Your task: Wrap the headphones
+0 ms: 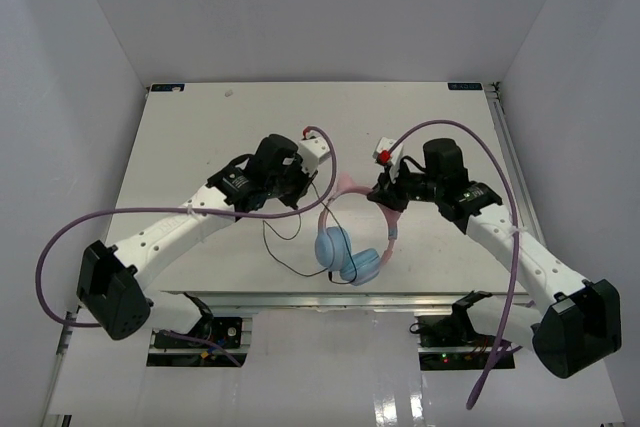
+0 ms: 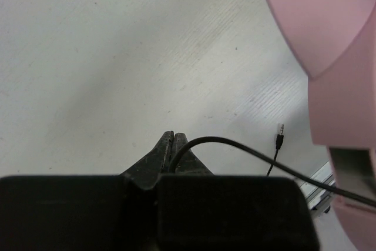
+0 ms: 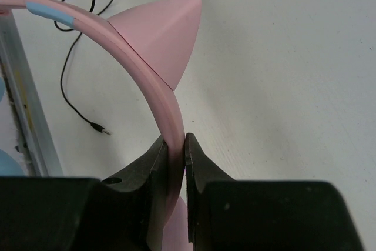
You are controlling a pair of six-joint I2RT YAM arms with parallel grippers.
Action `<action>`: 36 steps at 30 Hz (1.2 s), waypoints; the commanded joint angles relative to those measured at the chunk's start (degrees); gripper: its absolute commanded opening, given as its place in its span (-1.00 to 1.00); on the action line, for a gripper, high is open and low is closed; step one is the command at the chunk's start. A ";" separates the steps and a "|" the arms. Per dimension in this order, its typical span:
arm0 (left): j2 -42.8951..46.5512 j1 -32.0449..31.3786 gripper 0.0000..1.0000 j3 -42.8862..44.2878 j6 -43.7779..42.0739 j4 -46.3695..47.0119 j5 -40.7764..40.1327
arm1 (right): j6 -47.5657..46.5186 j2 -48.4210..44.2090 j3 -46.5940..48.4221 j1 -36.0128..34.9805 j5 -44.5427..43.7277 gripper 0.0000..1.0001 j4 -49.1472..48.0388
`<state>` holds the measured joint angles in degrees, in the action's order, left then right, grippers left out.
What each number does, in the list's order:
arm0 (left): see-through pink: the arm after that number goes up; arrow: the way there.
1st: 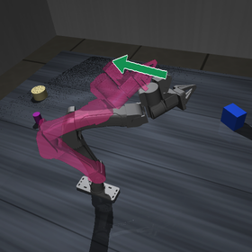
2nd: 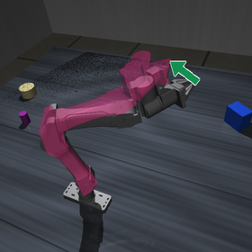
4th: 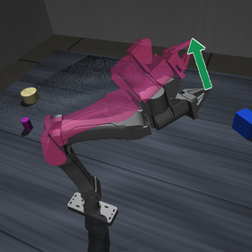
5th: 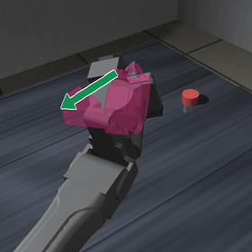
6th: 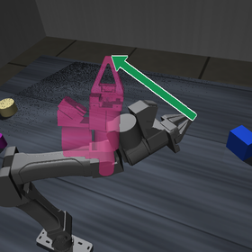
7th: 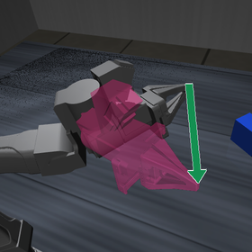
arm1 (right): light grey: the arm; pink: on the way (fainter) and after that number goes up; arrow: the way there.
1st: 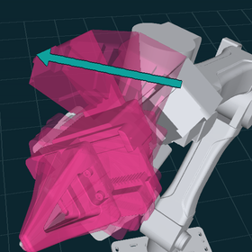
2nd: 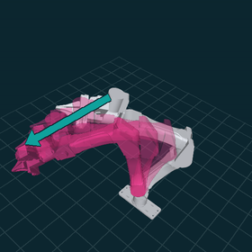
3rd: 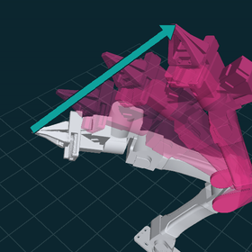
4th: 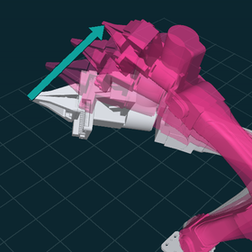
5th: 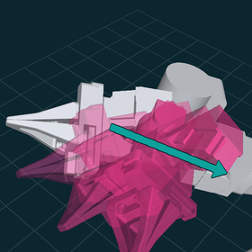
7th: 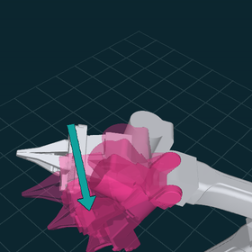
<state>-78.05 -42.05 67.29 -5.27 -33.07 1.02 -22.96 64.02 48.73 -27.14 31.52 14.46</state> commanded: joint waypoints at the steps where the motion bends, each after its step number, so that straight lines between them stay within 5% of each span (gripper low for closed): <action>1: 8.32 0.48 -0.89 -6.75 1.46 12.31 7.40 | 11.19 2.41 6.84 4.63 16.23 -0.85 -0.35; 8: 11.34 0.56 -0.32 -15.04 9.19 27.26 14.67 | 25.05 6.03 10.95 7.30 24.43 -0.85 -2.81; 18: 13.06 0.56 -0.16 -25.22 16.63 44.82 19.48 | 39.60 5.83 15.18 14.71 31.64 -0.85 -10.98; 22: 13.08 0.56 -0.06 -31.13 21.35 55.93 21.54 | 51.42 5.38 13.99 16.05 32.73 -0.85 -21.88; 32: 4.70 0.48 -0.09 -36.42 25.67 71.05 22.54 | 66.54 4.48 13.90 16.67 29.96 -0.85 -32.45; 36: -0.75 0.54 -0.45 -35.95 26.27 75.84 23.60 | 68.06 3.33 14.74 16.92 26.53 -0.85 -32.12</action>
<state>-75.02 -41.69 31.38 19.67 34.38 22.60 38.31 70.49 60.53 -10.79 60.16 -12.88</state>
